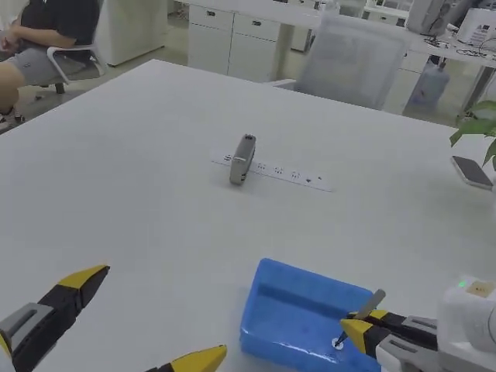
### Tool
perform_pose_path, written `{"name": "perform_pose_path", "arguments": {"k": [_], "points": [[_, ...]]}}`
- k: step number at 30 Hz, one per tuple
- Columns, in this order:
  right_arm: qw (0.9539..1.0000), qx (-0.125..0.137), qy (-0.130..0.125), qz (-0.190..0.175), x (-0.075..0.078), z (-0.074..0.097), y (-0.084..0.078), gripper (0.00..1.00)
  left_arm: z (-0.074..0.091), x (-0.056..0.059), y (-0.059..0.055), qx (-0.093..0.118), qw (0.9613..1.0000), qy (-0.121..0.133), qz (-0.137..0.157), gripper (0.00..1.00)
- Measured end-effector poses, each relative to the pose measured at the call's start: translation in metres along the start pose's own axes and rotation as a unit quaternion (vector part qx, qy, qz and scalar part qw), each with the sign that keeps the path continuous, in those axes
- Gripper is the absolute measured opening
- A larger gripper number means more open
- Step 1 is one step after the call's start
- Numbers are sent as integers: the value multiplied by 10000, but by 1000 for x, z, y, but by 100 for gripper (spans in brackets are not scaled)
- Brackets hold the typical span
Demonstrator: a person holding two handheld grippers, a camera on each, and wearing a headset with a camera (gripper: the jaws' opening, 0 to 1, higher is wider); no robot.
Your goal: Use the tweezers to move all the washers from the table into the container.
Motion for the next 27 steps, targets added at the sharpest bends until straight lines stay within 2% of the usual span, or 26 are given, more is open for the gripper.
{"name": "perform_pose_path", "arguments": {"k": [7, 17, 22, 27], "points": [[9997, 253, 2, 47, -11, 22, 19, 4, 1, -2, 1, 41, 10000, 13, 53, 92], [9990, 413, 79, 164, -31, 45, 31, 4, 2, -4, 1, 79, 9999, 39, 146, 91], [9990, 399, 190, 59, -40, 48, 26, 4, 2, -3, 0, 53, 9999, 24, 149, 91], [9988, 364, 265, -210, -52, 48, 13, 4, 2, -3, -1, 50, 9999, -7, 150, 91]]}}
Point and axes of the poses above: the centre of the closed fingertips' face, and the gripper's own axes: z roughly backward along the fingers, x roughly to its right, y roughly out of its top, the point moved 3 cm from there along z, roughly backward along the fingers, and after that the axes turned 6 degrees about z, right-handed, at the moved point
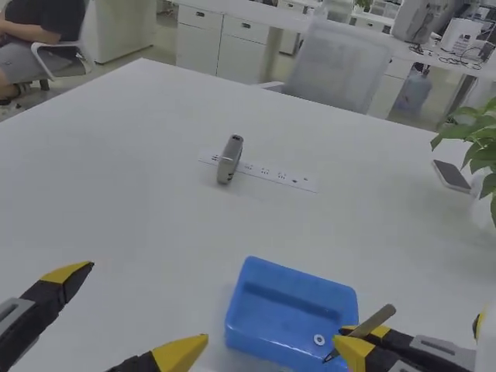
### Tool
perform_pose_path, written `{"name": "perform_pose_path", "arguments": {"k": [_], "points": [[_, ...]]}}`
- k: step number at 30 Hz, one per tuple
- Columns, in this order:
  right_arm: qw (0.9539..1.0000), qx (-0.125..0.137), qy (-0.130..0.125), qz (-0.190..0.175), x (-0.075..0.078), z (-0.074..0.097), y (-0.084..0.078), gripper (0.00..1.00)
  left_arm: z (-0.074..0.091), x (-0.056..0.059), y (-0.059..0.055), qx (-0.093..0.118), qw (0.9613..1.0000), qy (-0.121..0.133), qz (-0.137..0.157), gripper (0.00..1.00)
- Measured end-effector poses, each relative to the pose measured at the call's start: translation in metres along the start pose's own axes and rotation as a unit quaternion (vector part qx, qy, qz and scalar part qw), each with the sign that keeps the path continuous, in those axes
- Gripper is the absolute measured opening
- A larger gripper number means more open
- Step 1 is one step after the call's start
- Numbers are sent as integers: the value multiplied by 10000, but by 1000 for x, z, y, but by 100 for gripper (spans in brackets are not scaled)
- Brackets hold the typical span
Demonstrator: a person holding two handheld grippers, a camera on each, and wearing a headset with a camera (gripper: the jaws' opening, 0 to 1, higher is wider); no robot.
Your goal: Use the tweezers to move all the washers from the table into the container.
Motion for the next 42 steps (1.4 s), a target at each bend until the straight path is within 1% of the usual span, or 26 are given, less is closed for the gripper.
{"name": "perform_pose_path", "arguments": {"k": [4, 9, 11, 14, 17, 19, 26, 28, 30, 32, 33, 34, 36, 37, 38, 39, 40, 42], "points": [[9999, -87, 33, -81, -5, -3, -11, 4, 0, -1, -1, -3, 10000, -8, 21, 90], [9994, -254, 70, -210, -7, -8, -32, 4, 0, -2, -1, -5, 10000, -16, 46, 90], [9992, -289, 84, -247, -8, -9, -36, 4, 0, -2, -2, -19, 10000, -14, 51, 90], [9990, -336, 112, -258, -10, -11, -42, 4, 0, -2, -2, -16, 10000, -11, 49, 90], [9986, -347, 146, -372, -10, -14, -49, 4, 0, -3, -3, -26, 10000, -5, 53, 90], [9984, -396, 143, -378, -9, -15, -53, 4, 0, -3, -3, -34, 10000, -1, 45, 90], [9978, -501, 184, -383, -10, -17, -60, 4, 0, -2, -3, -57, 10000, 4, 44, 89], [9980, -478, 185, -359, -10, -17, -59, 4, 0, -1, -3, -65, 10000, 6, 31, 89], [9983, -505, 199, -200, -13, -16, -59, 4, 0, -1, -3, -78, 10000, 9, 21, 89], [9981, -542, 280, 96, -19, -16, -58, 5, 0, -1, -4, -91, 10000, 10, 20, 89], [9973, -568, 330, 336, -23, -16, -58, 5, 0, -1, -4, -95, 10000, 9, 17, 89], [9966, -597, 343, 453, -25, -17, -58, 5, 0, -1, -4, -98, 10000, 6, 16, 89], [9941, -652, 382, 780, -30, -18, -58, 5, 0, 0, -4, -107, 9999, 7, 7, 89], [9928, -648, 377, 935, -32, -19, -57, 5, 0, 0, -4, -110, 9999, 6, 6, 89], [9908, -727, 344, 1092, -33, -19, -57, 5, 0, 0, -4, -120, 9999, 6, 5, 89], [9893, -721, 325, 1227, -34, -19, -56, 5, -1, 0, -4, -130, 9999, 8, 0, 89], [9864, -740, 340, 1426, -35, -19, -56, 4, -1, 0, -4, -132, 9999, 9, -3, 89], [9832, -742, 437, 1610, -39, -20, -56, 4, -1, 1, -4, -131, 9999, 8, -7, 89]]}}
Point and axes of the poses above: the centre of the closed fingertips' face, and the gripper's own axes: z roughly backward along the fingers, x roughly to its right, y roughly out of its top, the point moved 3 cm from there along z, roughly backward along the fingers, and after that the axes turned 6 degrees about z, right-handed, at the moved point
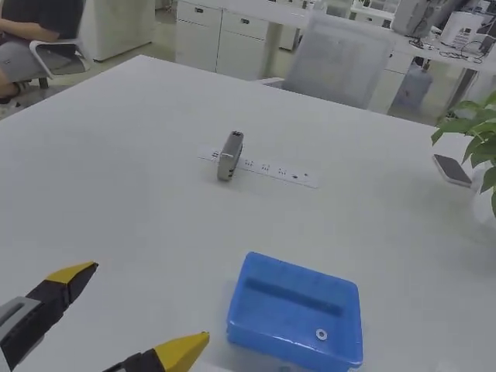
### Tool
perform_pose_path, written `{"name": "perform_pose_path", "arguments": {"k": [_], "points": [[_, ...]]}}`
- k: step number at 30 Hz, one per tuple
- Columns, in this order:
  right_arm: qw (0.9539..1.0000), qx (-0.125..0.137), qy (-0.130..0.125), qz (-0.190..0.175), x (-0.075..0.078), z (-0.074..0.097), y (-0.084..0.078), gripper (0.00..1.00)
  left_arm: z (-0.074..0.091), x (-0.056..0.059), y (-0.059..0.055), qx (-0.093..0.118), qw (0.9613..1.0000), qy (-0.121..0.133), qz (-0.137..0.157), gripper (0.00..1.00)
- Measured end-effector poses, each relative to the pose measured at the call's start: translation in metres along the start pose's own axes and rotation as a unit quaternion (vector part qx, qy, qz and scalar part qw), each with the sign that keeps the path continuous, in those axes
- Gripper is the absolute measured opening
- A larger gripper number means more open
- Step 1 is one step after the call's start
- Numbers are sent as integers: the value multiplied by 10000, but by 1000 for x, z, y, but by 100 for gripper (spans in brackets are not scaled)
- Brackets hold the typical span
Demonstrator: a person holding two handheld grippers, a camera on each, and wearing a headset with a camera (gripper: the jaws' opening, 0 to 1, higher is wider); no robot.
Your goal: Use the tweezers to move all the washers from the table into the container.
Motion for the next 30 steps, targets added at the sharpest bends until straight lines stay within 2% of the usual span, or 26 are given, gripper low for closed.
{"name": "perform_pose_path", "arguments": {"k": [4, 5, 6, 7, 8, 10, 11, 12, 13, 18, 20, 23, 26, 30], "points": [[9998, -173, -32, 130, 0, 0, 1, 3, 0, 0, 0, -7, 10000, 2, -11, 89], [9999, -150, -58, 24, 2, 0, -1, 3, 0, 0, 0, -9, 10000, 0, -7, 89], [9994, -25, -104, -323, 3, 0, 0, 3, 0, 0, 0, -7, 10000, 6, -8, 89], [9952, 146, -168, -948, 7, 0, -2, 3, 0, 0, 0, -4, 10000, 17, -15, 89], [9924, 214, -192, -1194, 10, 2, -4, 3, 0, 0, 1, 7, 10000, 21, -9, 89], [9830, 155, -232, -1813, 17, 8, -10, 3, 0, 0, 1, 6, 10000, 19, 8, 89], [9783, 315, -290, -2025, 23, 10, -9, 3, 0, 0, 0, -7, 10000, 18, 7, 89], [9749, 488, -233, -2159, 23, 12, -5, 3, 0, 0, 0, -16, 10000, 16, 5, 89], [9686, 611, -158, -2403, 24, 15, -4, 3, 0, 0, 0, -28, 10000, 12, -6, 88], [9588, 707, -81, -2749, 29, 22, -4, 3, 0, 1, -1, -61, 10000, 10, -18, 88], [9592, 684, -58, -2742, 29, 25, -1, 3, 0, 1, -1, -66, 10000, 6, -21, 88], [9677, 533, -33, -2463, 30, 28, 5, 3, 0, 1, -2, -92, 10000, 3, -27, 88], [9715, 590, 50, -2295, 33, 30, 17, 3, -1, 1, -2, -106, 9999, -5, -21, 88], [9760, 647, -18, -2081, 42, 30, 31, 3, -1, 1, -3, -133, 9999, -11, -18, 88]]}}
Point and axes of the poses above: the centre of the closed fingertips' face, and the gripper's own axes: z roughly backward along the fingers, x roughly to its right, y roughly out of its top, the point moved 3 cm from there along z, roughly backward along the fingers, and after that the axes turned 6 degrees about z, right-handed, at the moved point
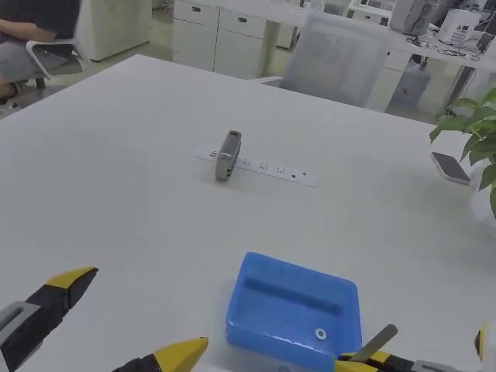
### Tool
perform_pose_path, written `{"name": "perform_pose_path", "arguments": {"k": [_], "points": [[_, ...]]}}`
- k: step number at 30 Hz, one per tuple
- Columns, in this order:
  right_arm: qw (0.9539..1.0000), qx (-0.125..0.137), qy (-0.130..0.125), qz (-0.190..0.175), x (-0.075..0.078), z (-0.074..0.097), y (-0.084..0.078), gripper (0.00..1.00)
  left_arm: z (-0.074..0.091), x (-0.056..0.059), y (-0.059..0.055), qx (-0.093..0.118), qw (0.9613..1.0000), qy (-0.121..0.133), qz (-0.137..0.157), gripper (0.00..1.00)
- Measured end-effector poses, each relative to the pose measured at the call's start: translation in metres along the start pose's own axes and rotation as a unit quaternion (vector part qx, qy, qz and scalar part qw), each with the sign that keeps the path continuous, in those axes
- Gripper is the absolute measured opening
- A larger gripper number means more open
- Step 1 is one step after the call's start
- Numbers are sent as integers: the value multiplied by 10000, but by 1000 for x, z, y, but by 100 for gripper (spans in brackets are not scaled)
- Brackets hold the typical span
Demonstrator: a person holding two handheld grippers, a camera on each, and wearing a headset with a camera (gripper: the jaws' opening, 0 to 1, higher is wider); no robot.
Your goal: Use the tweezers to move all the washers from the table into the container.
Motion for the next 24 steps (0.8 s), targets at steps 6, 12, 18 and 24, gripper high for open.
{"name": "perform_pose_path", "arguments": {"k": [6, 12, 18, 24], "points": [[9998, 118, 52, 175, 9, -12, 18, 3, 0, 1, -1, -27, 10000, -31, -28, 88], [9994, 198, 78, 275, 17, -23, 31, 3, 0, 0, -1, -25, 10000, -4, -16, 87], [9997, 181, -167, 75, 40, -37, 28, 3, 0, 0, -2, -66, 10000, -16, -53, 87], [9990, 95, -383, -222, 59, -46, 19, 3, 0, -1, -2, -55, 10000, 19, -23, 87]]}}
Point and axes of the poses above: the centre of the closed fingertips' face, and the gripper's own axes: z roughly backward along the fingers, x roughly to its right, y roughly out of its top, the point moved 3 cm from there along z, roughly backward along the fingers, and after that the axes turned 6 degrees about z, right-handed, at the moved point
